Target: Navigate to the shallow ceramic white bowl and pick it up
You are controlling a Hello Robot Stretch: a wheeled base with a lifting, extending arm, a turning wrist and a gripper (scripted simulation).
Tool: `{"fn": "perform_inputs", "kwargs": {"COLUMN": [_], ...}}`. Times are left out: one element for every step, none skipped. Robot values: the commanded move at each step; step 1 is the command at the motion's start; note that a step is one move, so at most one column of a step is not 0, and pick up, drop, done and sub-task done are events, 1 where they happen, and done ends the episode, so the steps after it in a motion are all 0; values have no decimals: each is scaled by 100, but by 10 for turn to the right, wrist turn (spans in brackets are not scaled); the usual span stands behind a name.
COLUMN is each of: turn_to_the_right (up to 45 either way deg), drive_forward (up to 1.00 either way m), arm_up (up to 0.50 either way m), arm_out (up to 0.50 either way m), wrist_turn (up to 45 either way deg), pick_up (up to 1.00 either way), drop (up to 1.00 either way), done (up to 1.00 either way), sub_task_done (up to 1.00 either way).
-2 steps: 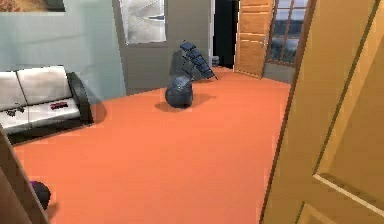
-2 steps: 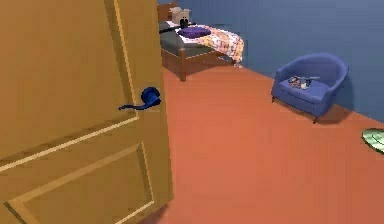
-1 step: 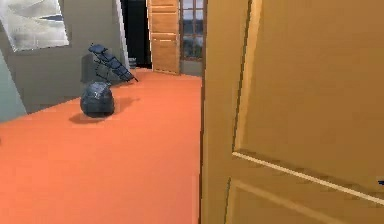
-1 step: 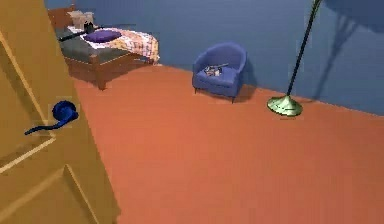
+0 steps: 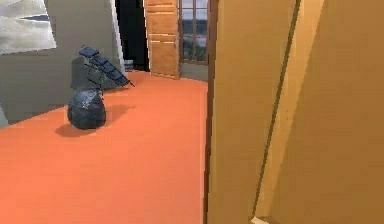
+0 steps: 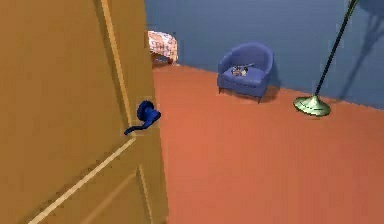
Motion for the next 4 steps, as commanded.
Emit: {"fn": "perform_inputs", "kwargs": {"turn_to_the_right": [-450,-90,0,420], "drive_forward": [0,0,30,0], "arm_up": [0,0,0,0], "arm_out": [0,0,0,0], "wrist_turn": [0,0,0,0], "pick_up": [0,0,0,0], "drop": [0,0,0,0], "done": [0,0,0,0], "sub_task_done": [0,0,0,0]}}
